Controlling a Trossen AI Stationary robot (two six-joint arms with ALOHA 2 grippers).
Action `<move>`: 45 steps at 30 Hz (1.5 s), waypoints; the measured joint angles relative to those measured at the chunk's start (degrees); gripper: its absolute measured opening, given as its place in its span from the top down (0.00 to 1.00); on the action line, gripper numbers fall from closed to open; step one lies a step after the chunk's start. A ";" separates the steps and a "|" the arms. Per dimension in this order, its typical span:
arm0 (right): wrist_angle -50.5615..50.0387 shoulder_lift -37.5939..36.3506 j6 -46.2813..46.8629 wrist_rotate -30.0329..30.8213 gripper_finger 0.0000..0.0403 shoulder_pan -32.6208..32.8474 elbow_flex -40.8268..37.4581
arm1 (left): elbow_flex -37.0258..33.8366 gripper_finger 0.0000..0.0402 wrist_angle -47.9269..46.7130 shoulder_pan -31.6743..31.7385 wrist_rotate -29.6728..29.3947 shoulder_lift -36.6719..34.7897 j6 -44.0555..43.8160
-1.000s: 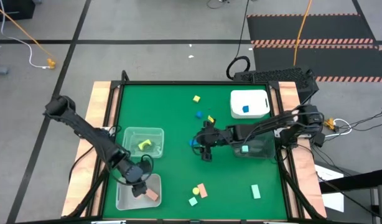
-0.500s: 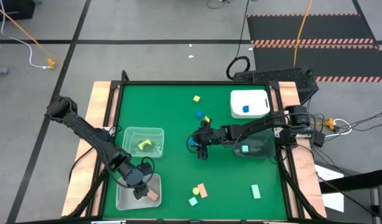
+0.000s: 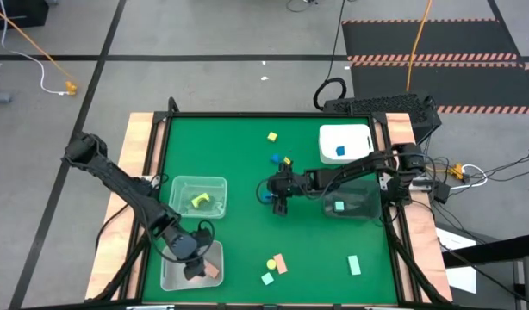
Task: Sort & place blocks by color
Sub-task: Put the brown block into the gray bin, then put the blue block into the white bin
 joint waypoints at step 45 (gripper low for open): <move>-1.03 5.07 -5.50 -14.72 0.47 -4.24 0.11 | 0.00 0.10 12.61 2.39 4.25 0.07 -6.25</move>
